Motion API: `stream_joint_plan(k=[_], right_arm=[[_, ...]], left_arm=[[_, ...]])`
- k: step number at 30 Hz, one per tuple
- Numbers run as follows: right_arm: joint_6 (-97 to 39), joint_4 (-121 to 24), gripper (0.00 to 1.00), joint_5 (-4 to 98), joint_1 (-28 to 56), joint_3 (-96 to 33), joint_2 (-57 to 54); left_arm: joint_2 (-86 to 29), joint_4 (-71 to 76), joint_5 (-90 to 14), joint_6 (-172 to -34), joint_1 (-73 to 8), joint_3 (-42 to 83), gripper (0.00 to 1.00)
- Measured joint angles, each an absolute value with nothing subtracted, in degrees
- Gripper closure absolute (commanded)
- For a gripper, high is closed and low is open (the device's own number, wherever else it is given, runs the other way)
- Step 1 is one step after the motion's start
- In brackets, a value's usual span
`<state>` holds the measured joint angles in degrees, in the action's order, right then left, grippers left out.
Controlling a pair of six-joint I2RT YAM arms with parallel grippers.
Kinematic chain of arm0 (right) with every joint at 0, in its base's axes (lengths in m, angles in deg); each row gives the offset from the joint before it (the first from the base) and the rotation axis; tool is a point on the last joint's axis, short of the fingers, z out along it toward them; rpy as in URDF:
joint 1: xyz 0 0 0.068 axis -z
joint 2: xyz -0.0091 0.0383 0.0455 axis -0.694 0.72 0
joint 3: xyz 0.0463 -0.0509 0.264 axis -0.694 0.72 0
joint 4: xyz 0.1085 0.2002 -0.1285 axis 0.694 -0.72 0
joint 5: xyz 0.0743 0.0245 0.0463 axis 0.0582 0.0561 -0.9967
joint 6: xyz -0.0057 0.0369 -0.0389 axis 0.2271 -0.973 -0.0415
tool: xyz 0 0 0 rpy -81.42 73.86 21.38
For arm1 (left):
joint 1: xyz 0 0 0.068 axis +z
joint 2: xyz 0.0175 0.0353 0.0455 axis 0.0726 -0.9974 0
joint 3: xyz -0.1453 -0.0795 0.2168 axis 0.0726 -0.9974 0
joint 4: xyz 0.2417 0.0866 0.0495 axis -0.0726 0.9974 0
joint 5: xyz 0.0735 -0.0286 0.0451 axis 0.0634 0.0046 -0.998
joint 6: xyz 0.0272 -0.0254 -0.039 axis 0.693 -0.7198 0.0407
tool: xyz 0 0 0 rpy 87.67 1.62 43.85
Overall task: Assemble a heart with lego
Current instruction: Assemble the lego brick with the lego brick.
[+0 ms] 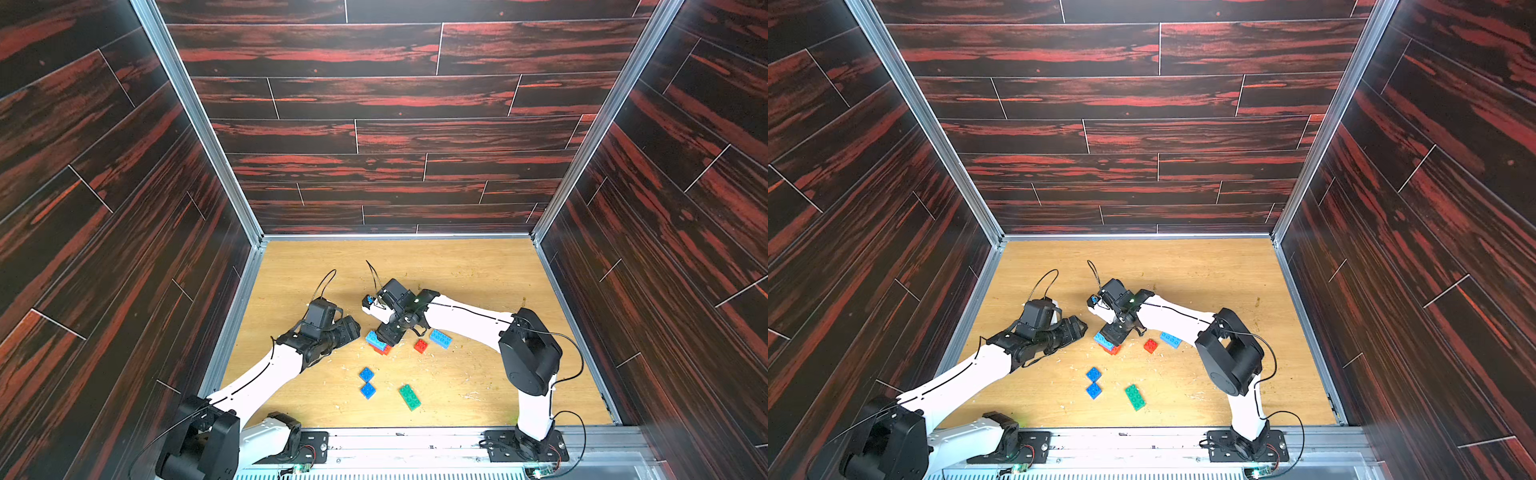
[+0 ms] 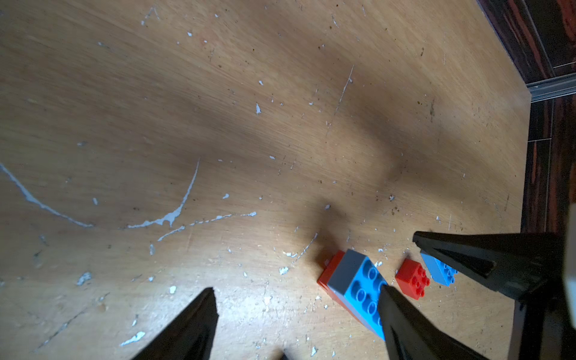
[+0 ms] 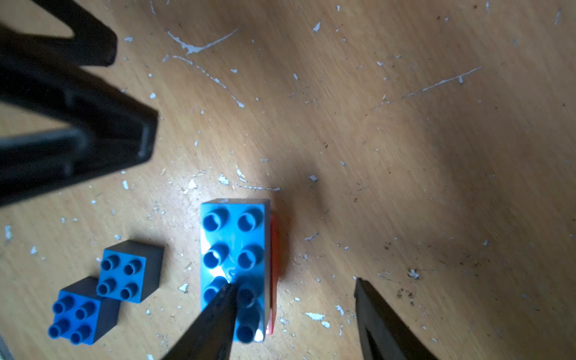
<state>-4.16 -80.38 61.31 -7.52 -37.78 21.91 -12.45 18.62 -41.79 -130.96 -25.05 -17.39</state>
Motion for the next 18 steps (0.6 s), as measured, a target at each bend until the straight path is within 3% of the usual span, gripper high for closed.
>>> stream_joint_plan(k=[18], right_arm=[[-5.6,-74.5,0.39,58.8,-6.8,-33.7,20.8]], left_arm=[[-12.2,19.1,-42.1,-130.6,-25.3,-18.0,0.17]])
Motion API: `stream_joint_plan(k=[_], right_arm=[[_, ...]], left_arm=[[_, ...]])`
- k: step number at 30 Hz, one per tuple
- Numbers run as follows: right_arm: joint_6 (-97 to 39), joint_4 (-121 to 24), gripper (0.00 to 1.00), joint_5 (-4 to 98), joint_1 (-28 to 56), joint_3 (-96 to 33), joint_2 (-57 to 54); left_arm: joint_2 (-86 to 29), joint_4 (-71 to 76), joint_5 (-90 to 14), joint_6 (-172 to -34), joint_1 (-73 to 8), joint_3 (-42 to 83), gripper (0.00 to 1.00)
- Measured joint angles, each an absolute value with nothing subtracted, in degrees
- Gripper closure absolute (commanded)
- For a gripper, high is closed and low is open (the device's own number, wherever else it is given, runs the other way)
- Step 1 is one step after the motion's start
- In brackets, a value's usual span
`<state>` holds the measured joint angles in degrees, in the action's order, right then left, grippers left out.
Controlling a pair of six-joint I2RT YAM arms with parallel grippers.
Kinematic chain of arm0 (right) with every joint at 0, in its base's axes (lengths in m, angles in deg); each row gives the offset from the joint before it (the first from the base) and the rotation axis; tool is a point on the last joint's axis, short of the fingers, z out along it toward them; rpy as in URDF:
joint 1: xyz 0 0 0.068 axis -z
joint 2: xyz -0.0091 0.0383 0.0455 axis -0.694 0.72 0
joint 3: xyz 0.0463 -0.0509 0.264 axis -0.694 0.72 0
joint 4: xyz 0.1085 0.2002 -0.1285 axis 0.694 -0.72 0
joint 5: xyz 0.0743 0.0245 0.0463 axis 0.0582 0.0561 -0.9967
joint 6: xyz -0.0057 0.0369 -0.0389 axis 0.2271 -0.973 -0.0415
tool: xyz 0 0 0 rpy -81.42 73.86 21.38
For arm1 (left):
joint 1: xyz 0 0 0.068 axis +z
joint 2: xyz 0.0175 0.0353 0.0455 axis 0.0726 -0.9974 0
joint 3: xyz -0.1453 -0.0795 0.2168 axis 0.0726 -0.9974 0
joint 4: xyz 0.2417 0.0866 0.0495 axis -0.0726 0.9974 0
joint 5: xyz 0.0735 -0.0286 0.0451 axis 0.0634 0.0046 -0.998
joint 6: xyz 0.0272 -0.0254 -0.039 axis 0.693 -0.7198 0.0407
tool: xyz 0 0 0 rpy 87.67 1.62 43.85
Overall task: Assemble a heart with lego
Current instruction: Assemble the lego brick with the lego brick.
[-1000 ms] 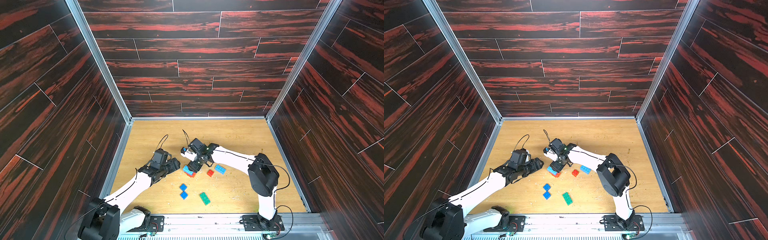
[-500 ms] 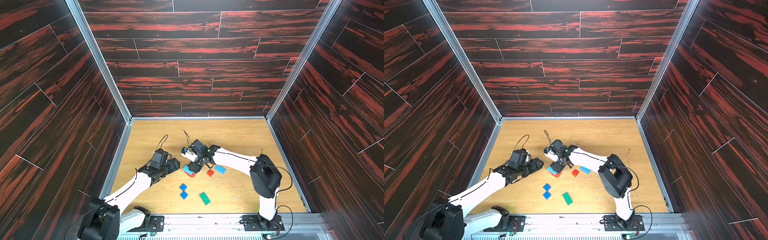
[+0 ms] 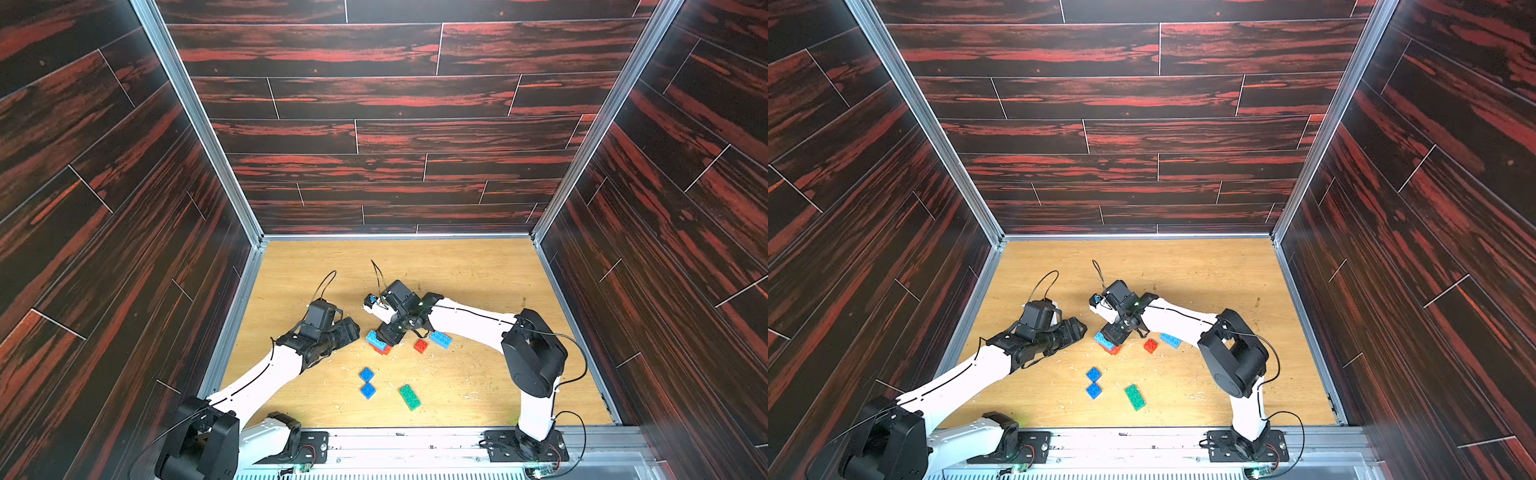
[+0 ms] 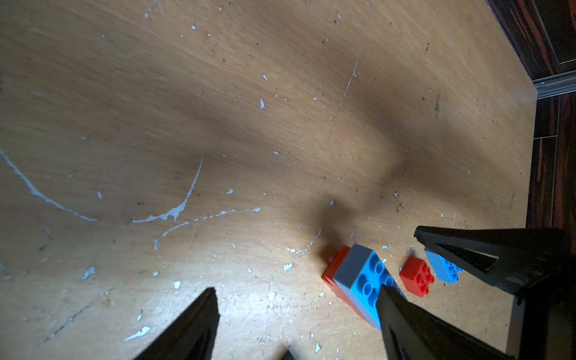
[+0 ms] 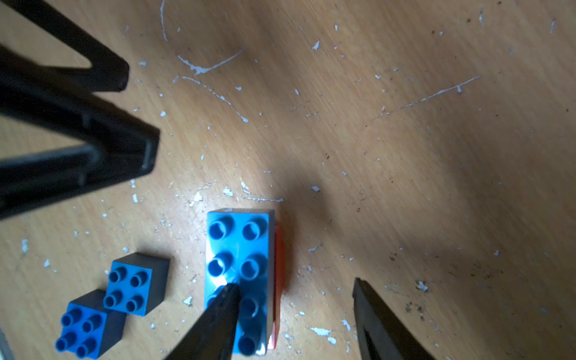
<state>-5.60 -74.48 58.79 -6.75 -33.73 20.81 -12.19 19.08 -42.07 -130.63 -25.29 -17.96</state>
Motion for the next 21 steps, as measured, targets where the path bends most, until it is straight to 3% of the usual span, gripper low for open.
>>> stream_joint_plan(k=[21], right_arm=[[-6.8,-79.6,0.35,61.9,-7.8,-36.7,19.1]], left_arm=[[-12.3,19.4,-42.7,-130.4,-26.9,-17.9,0.17]])
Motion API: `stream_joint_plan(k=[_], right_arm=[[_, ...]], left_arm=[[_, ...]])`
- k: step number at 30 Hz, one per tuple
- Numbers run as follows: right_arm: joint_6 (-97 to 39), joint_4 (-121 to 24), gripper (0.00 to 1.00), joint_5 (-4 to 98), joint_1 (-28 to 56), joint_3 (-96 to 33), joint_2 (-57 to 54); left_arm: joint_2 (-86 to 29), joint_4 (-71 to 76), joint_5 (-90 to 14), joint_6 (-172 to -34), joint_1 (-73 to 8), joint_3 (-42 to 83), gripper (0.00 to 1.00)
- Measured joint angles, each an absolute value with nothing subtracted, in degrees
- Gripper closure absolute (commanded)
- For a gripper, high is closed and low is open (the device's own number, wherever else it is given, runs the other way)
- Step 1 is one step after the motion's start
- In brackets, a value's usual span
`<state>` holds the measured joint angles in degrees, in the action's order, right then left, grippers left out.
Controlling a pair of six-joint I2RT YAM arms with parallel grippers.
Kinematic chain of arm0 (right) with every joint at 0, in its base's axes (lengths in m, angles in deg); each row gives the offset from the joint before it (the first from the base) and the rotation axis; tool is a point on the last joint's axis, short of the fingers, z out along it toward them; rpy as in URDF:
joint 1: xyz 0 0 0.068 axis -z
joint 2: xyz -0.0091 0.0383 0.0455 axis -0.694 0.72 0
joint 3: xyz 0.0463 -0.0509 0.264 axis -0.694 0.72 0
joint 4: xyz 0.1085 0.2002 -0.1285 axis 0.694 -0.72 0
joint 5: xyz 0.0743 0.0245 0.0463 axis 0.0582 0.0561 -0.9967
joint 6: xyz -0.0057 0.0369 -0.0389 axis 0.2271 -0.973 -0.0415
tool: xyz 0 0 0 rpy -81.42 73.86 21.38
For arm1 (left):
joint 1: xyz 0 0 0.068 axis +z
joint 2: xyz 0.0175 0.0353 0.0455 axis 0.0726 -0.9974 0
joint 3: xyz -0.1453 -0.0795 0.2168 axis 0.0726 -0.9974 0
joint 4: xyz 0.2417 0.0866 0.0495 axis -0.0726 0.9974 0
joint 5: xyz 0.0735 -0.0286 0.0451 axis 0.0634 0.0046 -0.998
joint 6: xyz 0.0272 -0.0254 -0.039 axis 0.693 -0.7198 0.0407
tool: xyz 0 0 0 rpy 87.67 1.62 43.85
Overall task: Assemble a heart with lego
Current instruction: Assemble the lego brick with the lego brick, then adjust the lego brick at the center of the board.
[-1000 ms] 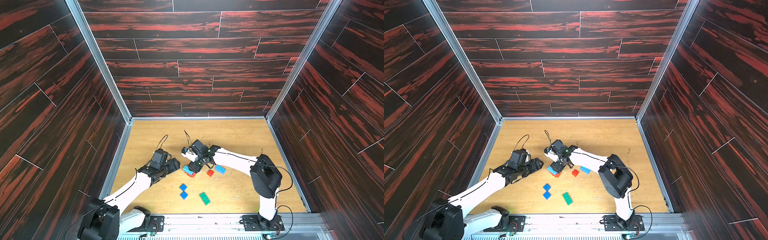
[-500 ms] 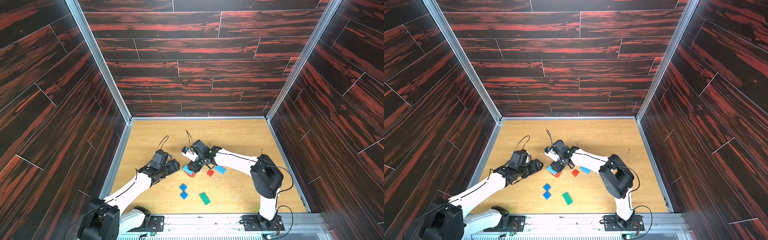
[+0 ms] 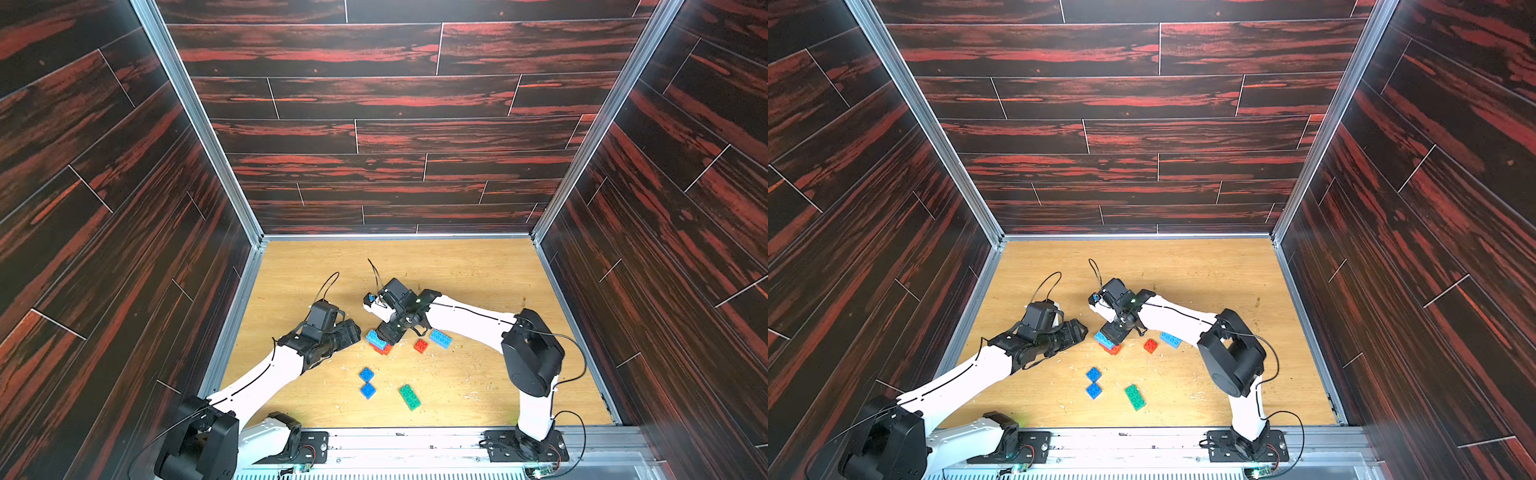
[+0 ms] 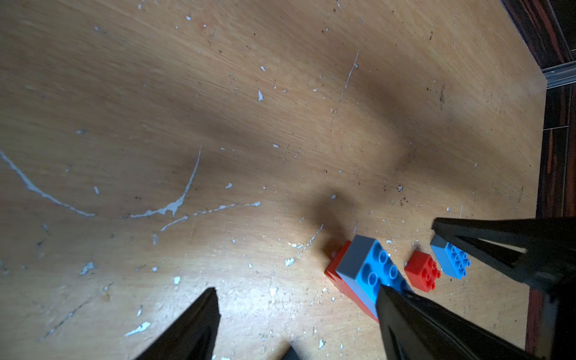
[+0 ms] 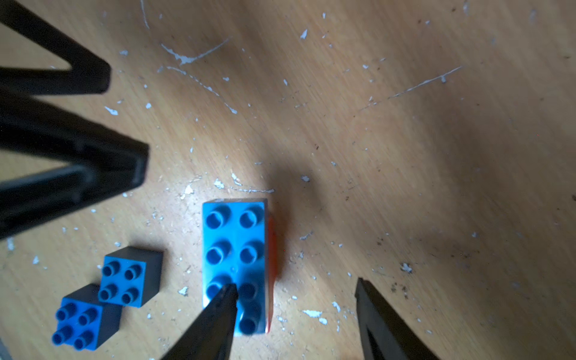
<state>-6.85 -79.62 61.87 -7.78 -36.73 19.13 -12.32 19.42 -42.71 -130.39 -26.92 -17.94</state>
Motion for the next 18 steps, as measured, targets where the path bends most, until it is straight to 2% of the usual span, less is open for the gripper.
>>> stream_joint_plan(k=[9,18], right_arm=[[-9.7,-69.9,0.35,57.7,-8.5,-20.5,5.9],[-10.0,-58.1,0.41,57.0,-10.3,-8.8,5.3]], left_arm=[[-16.8,14.1,-40.4,-130.0,-28.1,-17.9,0.15],[-21.0,11.1,-38.9,-126.2,-29.5,-16.4,0.14]])
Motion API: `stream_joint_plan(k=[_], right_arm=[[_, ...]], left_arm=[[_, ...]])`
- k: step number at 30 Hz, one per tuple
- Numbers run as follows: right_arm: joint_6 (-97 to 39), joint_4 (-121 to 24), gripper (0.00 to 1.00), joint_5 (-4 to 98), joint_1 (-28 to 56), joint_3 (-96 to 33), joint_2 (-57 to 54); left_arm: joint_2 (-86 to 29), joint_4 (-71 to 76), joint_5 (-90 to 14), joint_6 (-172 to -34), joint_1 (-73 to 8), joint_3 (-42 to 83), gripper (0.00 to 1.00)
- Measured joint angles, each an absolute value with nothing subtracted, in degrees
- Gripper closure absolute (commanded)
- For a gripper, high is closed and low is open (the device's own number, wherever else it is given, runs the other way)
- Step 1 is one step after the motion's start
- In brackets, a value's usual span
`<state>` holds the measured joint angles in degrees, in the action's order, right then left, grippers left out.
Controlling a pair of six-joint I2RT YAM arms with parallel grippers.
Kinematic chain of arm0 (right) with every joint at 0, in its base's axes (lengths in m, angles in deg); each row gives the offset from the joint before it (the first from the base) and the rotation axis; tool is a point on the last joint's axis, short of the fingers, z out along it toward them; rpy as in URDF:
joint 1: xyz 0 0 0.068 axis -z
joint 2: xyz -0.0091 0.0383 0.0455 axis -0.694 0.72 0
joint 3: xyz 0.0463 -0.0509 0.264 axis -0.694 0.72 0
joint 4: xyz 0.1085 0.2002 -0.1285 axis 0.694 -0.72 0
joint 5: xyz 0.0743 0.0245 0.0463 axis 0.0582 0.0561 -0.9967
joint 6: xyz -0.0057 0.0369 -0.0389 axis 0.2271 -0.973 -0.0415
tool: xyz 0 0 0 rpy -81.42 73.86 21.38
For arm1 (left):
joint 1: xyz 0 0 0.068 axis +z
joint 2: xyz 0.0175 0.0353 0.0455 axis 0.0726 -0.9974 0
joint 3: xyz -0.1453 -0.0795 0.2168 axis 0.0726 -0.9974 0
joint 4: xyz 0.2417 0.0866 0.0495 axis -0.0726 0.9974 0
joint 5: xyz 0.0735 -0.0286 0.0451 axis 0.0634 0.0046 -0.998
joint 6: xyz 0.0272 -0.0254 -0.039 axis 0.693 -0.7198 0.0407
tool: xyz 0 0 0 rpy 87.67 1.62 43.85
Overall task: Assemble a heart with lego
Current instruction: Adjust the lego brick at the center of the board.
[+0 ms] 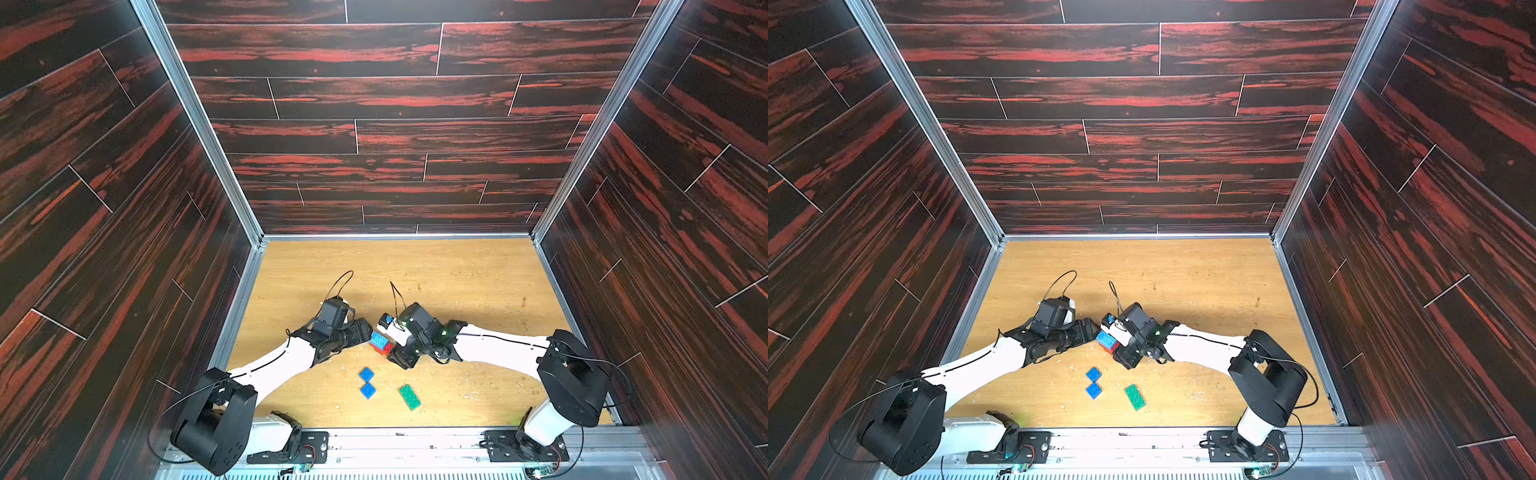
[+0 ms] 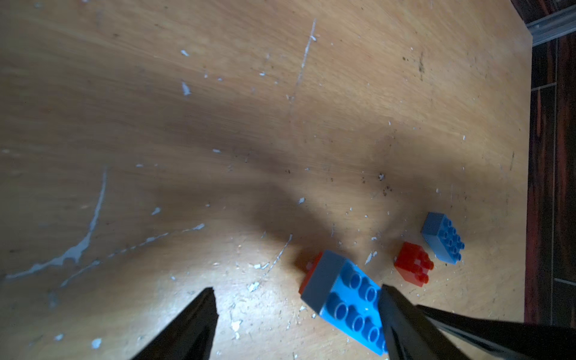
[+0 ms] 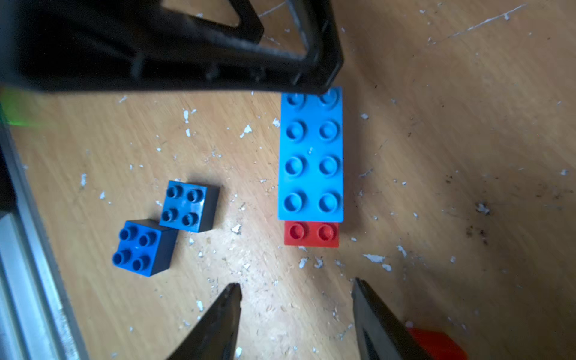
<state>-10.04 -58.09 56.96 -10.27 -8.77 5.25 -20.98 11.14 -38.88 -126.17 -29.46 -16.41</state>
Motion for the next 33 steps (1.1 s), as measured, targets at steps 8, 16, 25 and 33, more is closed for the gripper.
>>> stream_joint_plan(k=[8,16,25,33], right_arm=[[-9.9,-51.0,0.41,57.0,-10.4,-6.8,7.0],[-9.6,-47.6,0.43,58.0,-10.7,-7.0,9.8],[-9.7,-46.4,0.52,61.3,-10.7,-7.3,11.6],[-9.8,-46.3,0.53,62.9,-10.7,-7.3,11.6]], left_arm=[[-22.9,8.7,-37.3,-123.8,-30.2,-16.4,0.14],[-25.7,6.9,-36.6,-123.6,-30.4,-16.5,0.15],[-23.4,5.2,-37.7,-124.4,-30.7,-20.1,0.15],[-21.1,5.9,-39.3,-123.0,-32.7,-20.8,0.15]])
